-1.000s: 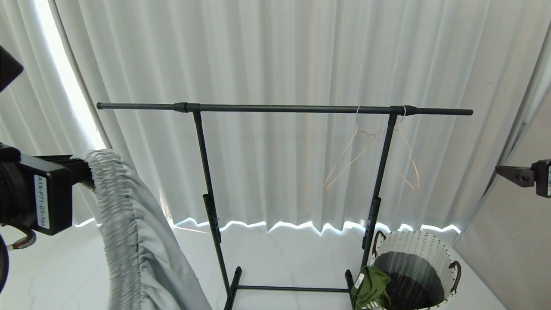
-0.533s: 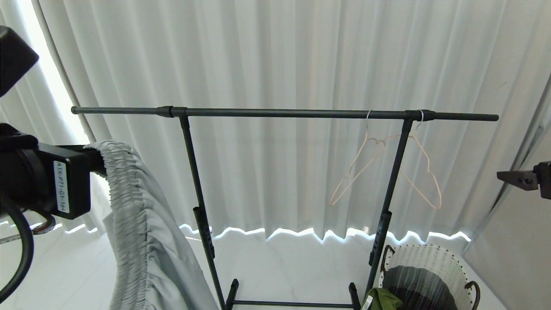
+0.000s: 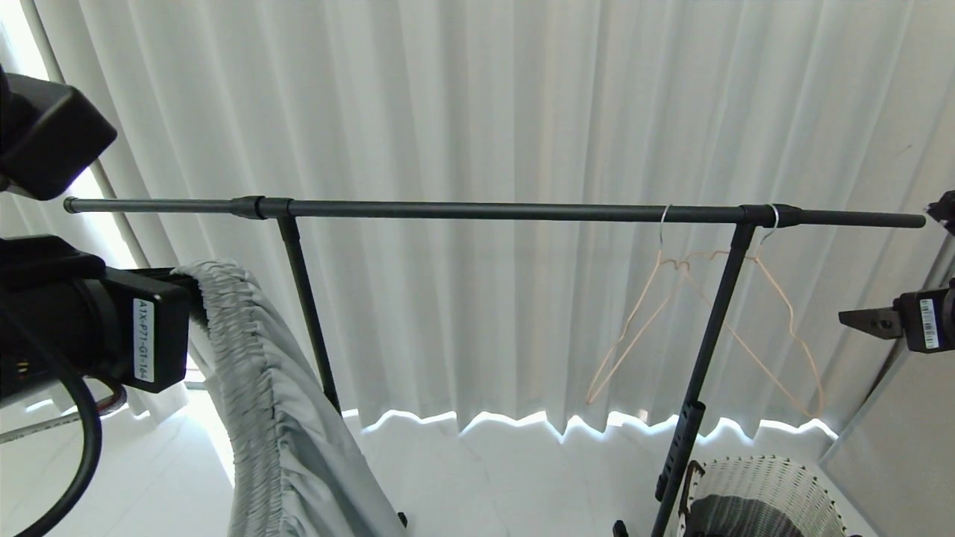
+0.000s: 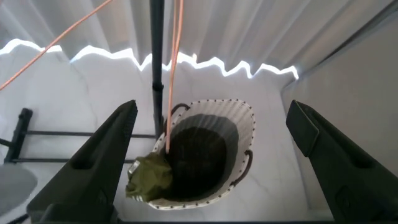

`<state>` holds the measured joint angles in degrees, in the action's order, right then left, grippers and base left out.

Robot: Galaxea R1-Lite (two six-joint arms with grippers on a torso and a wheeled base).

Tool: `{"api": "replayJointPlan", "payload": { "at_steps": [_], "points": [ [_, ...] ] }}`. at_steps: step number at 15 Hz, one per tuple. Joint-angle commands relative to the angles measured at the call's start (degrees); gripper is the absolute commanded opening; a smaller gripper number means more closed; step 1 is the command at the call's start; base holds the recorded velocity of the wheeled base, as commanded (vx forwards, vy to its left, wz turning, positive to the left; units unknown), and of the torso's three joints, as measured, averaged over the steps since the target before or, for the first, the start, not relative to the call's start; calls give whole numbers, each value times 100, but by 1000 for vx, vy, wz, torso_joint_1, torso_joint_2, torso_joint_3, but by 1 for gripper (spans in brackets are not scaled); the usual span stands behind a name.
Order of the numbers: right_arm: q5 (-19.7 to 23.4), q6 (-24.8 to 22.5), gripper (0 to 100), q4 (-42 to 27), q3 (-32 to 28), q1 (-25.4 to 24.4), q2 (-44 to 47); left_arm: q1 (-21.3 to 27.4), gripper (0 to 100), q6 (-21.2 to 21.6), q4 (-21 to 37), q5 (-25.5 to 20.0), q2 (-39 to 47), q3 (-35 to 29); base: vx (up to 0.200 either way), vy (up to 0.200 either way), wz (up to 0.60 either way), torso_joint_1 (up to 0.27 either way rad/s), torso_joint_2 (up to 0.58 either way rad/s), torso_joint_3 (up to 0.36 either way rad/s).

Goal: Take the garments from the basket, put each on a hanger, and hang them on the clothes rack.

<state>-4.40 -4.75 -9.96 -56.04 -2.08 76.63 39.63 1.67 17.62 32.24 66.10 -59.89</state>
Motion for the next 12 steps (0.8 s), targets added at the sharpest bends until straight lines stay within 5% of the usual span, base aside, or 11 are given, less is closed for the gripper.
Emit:
{"api": "replayJointPlan", "payload": {
  "at_steps": [1,7,12],
  "points": [
    [1,27,100,12,5,-2,397,1,0,9,-100,1,-18,127,0,0,0,0,0,0],
    [-8,379,100,688,-144,-29,1662,1,0,18,-294,1,-27,250,0,0,0,0,0,0],
    [-8,757,100,724,-997,-55,2550,9,0,114,-303,10,-106,268,0,0,0,0,0,0]
  ]
}}
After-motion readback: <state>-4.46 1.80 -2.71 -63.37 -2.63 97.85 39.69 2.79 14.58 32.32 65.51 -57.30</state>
